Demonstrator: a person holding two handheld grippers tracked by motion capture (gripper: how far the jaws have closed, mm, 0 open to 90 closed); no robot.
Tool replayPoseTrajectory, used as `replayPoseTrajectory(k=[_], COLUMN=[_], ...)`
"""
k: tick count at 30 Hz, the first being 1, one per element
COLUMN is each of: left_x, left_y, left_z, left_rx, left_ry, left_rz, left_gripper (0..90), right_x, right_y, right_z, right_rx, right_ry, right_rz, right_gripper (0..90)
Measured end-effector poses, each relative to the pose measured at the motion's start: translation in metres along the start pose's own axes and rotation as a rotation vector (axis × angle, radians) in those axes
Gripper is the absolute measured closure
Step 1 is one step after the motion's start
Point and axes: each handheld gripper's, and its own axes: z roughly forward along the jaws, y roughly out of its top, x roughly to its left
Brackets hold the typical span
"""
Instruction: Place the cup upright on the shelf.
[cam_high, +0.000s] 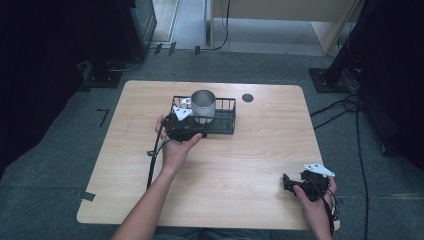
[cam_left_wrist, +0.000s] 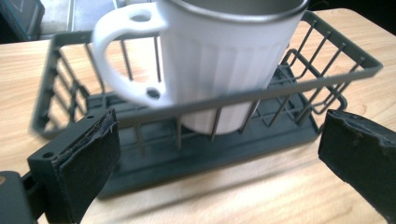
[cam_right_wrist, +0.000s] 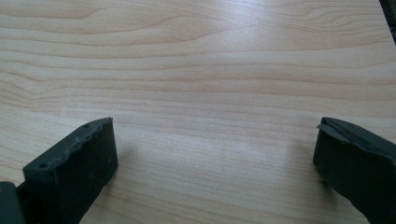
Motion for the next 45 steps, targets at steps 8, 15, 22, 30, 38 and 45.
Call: replayPoseTrajectory(k=[8, 15, 22, 30, 38, 45], left_x=[0.009, 0.022, 0.038, 0.057, 0.080, 0.103], left_y=[-0.014, -0.036, -0.058, -0.086, -0.113, -0.138], left_z=[-0.028, -0.052, -0.079, -0.096, -0.114, -0.125], left_rx=[-0.041, -0.060, -0.066, -0.037, -0.025, 0.020], left_ry=[-0.012, -0.007, 0.019, 0.049, 0.110, 0.146], left_rz=[0.004, 0.026, 0.028, 0.002, -0.031, -0.048], left_gripper=[0.0, 0.0, 0.0, 0.0, 0.0, 0.0], right_x=[0.000, 0.000, 0.000, 0.000, 0.000, 0.000], right_y=[0.000, 0.000, 0.000, 0.000, 0.000, 0.000], right_z=[0.000, 0.000, 0.000, 0.000, 0.000, 0.000], right_rx=[0.000, 0.000, 0.000, 0.000, 0.000, 0.000], right_ry=[0.000, 0.000, 0.000, 0.000, -0.001, 0.000], right_rz=[-0.001, -0.002, -0.003, -0.003, -0.002, -0.003], right_gripper=[0.0, 0.0, 0.0, 0.0, 0.0, 0.0])
